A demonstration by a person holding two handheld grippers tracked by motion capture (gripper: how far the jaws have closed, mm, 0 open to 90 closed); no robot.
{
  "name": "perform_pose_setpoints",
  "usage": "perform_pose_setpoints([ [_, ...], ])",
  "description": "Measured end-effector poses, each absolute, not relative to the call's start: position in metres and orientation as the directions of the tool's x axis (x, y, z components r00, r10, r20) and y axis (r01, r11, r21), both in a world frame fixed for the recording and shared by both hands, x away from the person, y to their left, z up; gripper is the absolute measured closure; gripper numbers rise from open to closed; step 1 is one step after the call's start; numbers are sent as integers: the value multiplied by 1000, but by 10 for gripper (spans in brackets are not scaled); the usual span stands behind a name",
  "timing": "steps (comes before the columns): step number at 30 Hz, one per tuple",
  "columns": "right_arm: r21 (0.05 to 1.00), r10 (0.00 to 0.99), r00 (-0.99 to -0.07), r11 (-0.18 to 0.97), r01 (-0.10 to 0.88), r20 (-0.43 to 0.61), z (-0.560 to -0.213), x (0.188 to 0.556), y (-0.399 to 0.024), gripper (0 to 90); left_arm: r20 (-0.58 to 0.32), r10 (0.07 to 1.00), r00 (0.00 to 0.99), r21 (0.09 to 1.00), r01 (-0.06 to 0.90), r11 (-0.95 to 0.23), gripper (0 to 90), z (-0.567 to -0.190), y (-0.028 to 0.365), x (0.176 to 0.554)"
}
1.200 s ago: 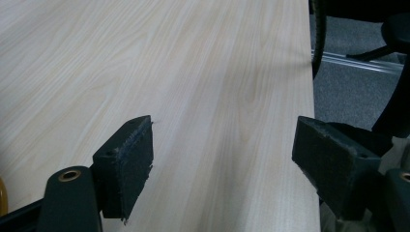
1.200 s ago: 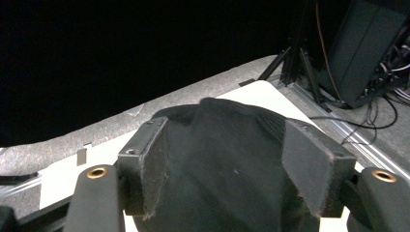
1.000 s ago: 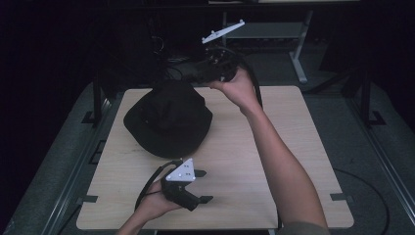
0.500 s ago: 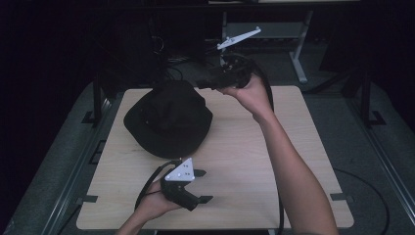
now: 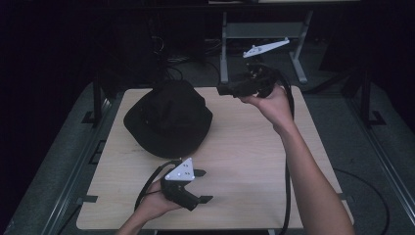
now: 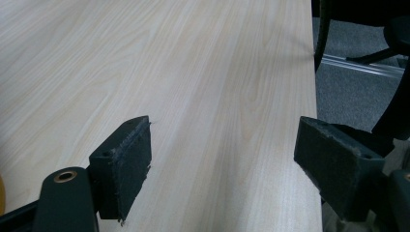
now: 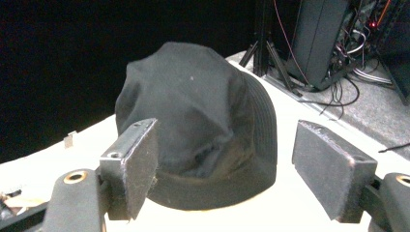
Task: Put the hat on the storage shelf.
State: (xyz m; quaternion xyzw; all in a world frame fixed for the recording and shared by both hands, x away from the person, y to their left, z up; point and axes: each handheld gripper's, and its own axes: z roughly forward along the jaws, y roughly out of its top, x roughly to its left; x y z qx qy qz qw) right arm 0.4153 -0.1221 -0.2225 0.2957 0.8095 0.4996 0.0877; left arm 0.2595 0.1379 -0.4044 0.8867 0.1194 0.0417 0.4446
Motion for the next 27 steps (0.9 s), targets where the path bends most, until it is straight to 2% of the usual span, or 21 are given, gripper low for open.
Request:
perform_pose_setpoints([
  [27,854,619,-758,264,448,206,-259,387,-175,222,-27,260,965,799,177,-575,199,-406,138,262],
])
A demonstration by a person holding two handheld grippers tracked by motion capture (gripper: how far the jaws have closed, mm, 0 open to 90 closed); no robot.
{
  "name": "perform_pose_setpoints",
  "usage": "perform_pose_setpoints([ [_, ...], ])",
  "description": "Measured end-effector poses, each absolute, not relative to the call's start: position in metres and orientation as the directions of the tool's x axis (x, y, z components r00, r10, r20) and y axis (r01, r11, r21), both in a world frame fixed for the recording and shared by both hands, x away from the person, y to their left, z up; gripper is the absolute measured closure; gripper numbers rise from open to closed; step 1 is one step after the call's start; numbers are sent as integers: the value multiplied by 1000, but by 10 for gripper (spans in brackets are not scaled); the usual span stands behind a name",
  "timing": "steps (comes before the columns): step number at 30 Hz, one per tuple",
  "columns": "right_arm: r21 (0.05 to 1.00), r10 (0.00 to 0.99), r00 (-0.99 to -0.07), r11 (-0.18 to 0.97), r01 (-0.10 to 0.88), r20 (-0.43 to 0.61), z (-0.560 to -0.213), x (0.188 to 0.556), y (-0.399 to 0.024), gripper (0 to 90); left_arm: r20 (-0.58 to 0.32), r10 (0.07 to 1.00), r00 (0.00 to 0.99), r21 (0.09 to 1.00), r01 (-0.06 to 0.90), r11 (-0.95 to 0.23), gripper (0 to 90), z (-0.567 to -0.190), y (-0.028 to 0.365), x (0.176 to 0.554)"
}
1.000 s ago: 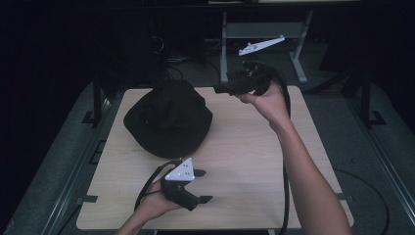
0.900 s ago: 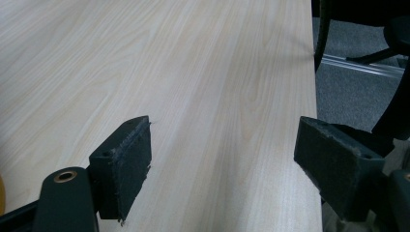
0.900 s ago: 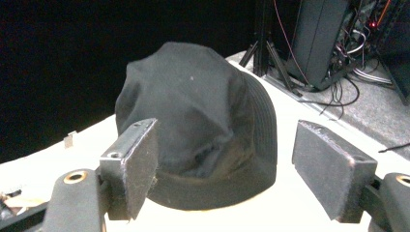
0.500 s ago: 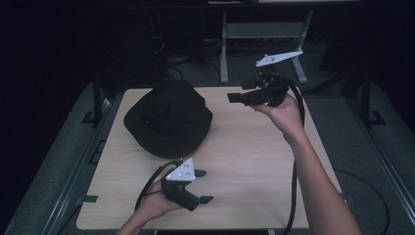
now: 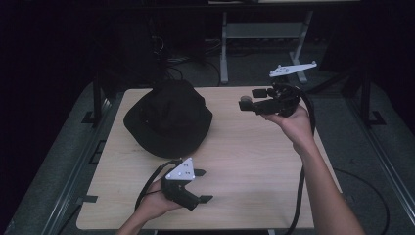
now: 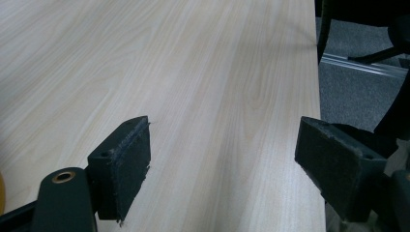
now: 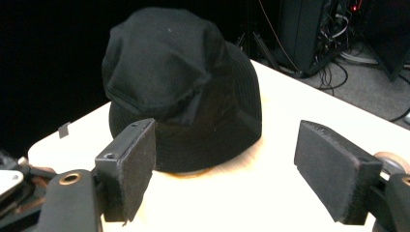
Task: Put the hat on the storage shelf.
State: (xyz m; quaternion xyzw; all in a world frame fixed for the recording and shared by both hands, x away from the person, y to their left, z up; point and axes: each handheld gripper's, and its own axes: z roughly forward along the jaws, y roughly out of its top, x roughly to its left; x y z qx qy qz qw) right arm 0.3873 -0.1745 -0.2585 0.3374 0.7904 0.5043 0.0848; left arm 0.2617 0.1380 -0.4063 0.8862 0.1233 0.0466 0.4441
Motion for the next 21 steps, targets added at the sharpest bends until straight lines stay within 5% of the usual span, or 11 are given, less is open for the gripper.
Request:
perform_pose_setpoints([
  [21,847,654,-720,230,480,231,-285,366,-204,208,-23,258,966,798,173,-577,197,-406,139,262],
])
